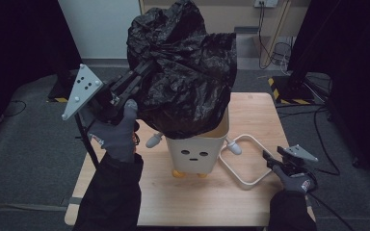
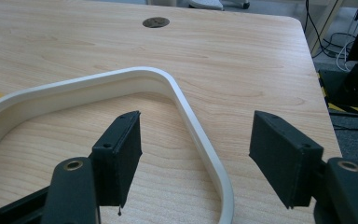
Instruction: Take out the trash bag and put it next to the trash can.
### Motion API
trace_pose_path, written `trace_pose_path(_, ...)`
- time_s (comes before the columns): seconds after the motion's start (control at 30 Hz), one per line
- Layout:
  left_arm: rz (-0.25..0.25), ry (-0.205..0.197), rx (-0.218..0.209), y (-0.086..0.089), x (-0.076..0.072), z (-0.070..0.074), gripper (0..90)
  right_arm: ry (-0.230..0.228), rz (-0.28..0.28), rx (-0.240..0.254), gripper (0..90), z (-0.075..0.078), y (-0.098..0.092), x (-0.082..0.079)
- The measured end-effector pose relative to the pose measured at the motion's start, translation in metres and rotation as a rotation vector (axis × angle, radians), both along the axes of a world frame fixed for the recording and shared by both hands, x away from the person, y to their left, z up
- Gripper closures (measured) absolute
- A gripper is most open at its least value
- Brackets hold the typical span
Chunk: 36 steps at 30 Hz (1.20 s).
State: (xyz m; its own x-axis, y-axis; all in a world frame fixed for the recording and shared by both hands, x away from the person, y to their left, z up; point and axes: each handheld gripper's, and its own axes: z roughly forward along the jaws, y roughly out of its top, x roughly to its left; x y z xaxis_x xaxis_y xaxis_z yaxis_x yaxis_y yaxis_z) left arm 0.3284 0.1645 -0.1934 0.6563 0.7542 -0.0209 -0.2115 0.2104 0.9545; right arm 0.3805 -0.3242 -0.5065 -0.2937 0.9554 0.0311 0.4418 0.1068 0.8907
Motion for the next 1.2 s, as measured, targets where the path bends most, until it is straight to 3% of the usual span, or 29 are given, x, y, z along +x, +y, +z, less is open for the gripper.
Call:
trace_pose_path(0.6,0.082,-0.003,-0.017,0.038,-0.006,0.0,88.7,0.012,0.005,-0.011,34.1,-0.001,0.0,0.0)
trace_pose_path(1.2,0.188,0.047,-0.011,0.075,-0.001,-0.019,88.6,0.015,0.007,-0.015,34.4,-0.001,0.0,0.0)
